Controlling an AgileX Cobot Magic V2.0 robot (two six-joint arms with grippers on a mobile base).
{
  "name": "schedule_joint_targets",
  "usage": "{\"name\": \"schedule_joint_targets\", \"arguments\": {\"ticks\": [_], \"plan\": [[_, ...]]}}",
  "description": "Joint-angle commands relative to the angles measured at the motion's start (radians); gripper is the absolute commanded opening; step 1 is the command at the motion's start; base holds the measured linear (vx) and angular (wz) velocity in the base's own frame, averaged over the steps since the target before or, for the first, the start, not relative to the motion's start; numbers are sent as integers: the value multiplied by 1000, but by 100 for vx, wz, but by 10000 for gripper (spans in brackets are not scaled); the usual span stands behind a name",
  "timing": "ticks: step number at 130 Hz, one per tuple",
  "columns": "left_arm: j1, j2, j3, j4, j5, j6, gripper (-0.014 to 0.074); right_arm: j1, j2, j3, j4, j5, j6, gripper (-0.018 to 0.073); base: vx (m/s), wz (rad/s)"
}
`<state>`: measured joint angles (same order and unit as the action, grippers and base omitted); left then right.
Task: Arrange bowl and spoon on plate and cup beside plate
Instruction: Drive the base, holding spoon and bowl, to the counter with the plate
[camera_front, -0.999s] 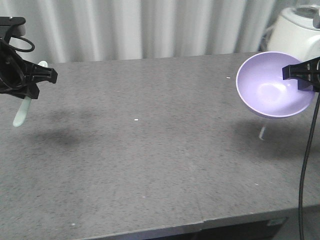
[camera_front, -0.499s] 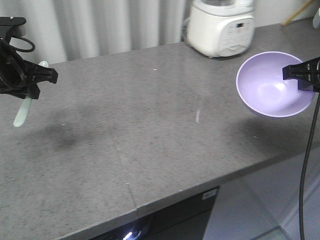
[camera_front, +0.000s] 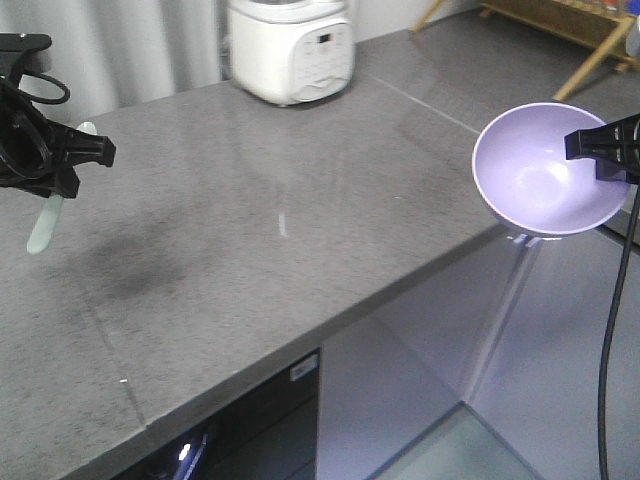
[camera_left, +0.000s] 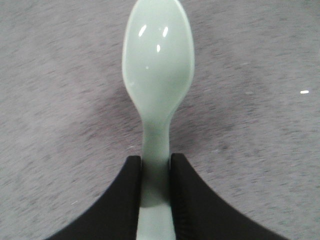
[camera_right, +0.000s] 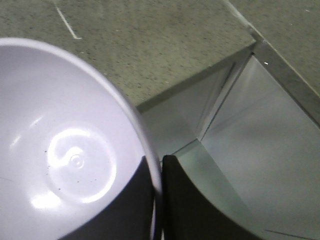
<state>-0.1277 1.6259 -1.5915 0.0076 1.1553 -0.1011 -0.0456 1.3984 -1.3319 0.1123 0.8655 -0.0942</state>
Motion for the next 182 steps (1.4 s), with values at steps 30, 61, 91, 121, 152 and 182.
{"name": "schedule_joint_targets", "arguments": {"ticks": [30,61,91,121,152,182], "plan": [[-7,-42,-23,-8,-35,-2,-8,-2,-35,-27,3,-58,-4,-1,-3,-56],[-7,-42,-23,-8,-35,-2,-8,-2,-35,-27,3,-58,-4,-1,-5,-65],[-7,-42,-23,-8,-35,-2,-8,-2,-35,-27,3,-58,-4,-1,-4,-56],[-7,-42,-23,-8,-35,-2,-8,-2,-35,-27,3,-58,-4,-1,-3,-47],[-7,-42,-23,-8,-35,-2,-8,-2,-35,-27,3,-57,-4,-1,-2,-46],[-7,-42,-23,-8,-35,-2,-8,-2,-35,-27,3,-57,-4,-1,0,-47]]}}
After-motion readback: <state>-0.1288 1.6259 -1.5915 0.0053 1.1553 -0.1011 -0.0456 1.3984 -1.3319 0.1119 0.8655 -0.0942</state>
